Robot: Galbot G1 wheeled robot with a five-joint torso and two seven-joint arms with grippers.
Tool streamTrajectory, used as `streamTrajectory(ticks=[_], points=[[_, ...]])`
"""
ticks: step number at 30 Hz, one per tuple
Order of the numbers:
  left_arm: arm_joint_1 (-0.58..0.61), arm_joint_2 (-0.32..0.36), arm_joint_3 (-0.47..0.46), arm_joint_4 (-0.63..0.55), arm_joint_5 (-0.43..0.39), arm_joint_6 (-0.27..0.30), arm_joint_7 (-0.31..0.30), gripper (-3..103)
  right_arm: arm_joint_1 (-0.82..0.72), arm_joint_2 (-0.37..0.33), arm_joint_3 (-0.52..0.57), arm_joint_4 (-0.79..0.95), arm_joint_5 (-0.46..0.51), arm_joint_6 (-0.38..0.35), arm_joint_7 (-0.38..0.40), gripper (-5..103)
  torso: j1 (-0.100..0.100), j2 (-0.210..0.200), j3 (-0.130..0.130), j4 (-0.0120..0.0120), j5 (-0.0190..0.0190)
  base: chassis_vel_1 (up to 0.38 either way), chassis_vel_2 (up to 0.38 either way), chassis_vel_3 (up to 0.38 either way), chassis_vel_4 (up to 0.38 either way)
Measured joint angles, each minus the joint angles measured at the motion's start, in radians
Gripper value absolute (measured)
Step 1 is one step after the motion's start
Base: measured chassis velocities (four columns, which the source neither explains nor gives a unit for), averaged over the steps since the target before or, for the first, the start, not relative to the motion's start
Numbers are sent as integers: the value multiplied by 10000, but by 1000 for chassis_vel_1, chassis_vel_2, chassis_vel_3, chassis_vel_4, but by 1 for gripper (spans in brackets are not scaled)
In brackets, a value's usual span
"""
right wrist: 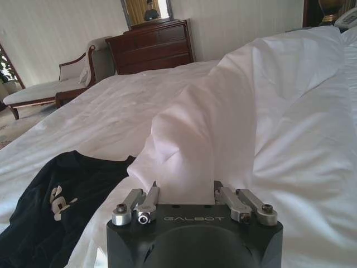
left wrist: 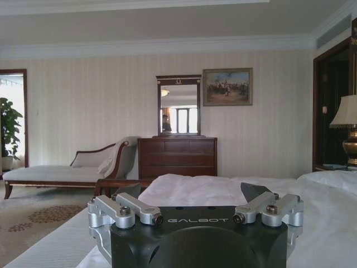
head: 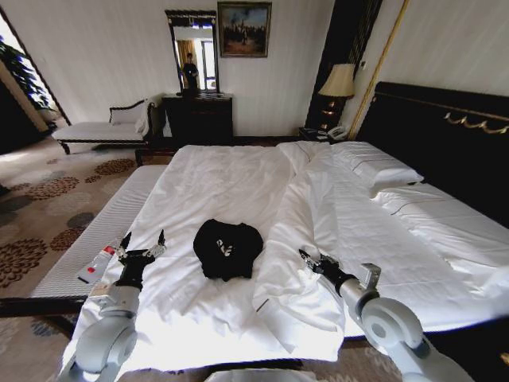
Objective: Fold the clothes on the bed.
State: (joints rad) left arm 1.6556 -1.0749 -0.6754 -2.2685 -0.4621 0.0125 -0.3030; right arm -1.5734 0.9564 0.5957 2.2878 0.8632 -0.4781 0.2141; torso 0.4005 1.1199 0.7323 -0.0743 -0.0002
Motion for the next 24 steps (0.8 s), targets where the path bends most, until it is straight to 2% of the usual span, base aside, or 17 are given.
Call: streamTrajectory(ticks=[3, 6, 9, 17, 21, 24], points=[[17, -13, 10, -7, 18, -28, 17, 100, -132, 7, -9, 37, -242, 122, -63, 22, 1, 0, 1, 0, 0, 0, 0, 0, 0], [20, -27, 24, -18, 23, -40, 28, 100, -198, 30, -4, 84, -299, 160, -74, 16, 1, 0, 1, 0, 0, 0, 0, 0, 0], [15, -32, 30, -18, 24, -58, 44, 100, -289, 74, 20, 141, -353, 173, -81, 3, 0, 0, 0, -1, 0, 0, 0, 0, 0], [11, -38, 50, -5, 37, -81, 65, 100, -389, 193, 113, 231, -484, 281, -133, 3, 0, 0, 0, 0, 1, 0, 0, 0, 0], [9, -55, 61, -1, 42, -96, 75, 100, -474, 332, 560, 277, -461, 284, -146, 3, 0, 0, 0, 0, 2, 0, 0, 0, 0], [-22, -65, 63, 29, 39, -105, 86, 100, -555, 587, 1556, 284, -502, 170, -248, 3, 0, 0, 0, 1, 0, 0, 0, 0, 0]])
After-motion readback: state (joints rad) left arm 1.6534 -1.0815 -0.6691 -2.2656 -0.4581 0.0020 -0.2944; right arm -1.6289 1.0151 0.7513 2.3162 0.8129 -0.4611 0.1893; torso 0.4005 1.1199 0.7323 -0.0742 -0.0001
